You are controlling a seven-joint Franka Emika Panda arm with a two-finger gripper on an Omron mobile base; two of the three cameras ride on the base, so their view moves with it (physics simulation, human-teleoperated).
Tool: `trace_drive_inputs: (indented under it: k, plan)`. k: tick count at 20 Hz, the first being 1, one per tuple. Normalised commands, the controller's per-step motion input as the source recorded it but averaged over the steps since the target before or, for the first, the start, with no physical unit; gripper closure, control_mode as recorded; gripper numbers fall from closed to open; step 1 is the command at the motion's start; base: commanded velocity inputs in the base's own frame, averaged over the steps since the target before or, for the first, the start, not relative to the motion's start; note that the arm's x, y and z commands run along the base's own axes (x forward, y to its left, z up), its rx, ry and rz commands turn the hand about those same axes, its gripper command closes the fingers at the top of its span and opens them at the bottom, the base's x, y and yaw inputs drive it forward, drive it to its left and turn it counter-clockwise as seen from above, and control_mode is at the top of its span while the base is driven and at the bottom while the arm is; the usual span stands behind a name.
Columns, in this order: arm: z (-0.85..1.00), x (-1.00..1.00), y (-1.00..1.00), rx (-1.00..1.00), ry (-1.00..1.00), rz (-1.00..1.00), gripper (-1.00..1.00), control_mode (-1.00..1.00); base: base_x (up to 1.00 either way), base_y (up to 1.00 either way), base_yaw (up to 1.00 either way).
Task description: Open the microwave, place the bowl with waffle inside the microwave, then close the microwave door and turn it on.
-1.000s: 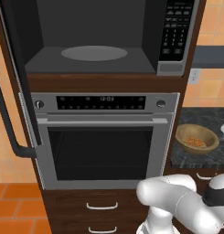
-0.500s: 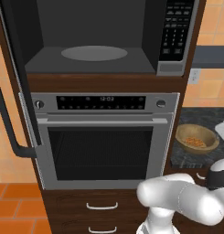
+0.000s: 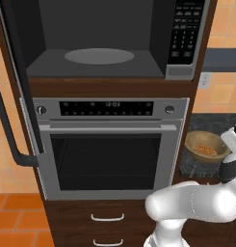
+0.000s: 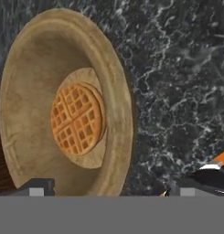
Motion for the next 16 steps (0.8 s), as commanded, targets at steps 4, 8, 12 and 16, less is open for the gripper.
trace_drive_inputs:
  k: [4, 8, 12, 16]
  plan:
    - [-0.31, 0.31, -0.1, 0.0, 0.0, 0.0, -1.0, -1.0, 0.0, 0.0, 0.0]
    - [-0.25, 0.31, 0.0, -0.01, 0.0, 0.0, -1.0, -1.0, 0.0, 0.0, 0.0]
    - [-0.37, 0.28, 0.0, -0.07, 0.0, 0.0, -1.0, -1.0, 0.0, 0.0, 0.0]
    - [-0.39, 0.15, 0.0, -0.09, 0.0, 0.0, -1.0, -1.0, 0.0, 0.0, 0.0]
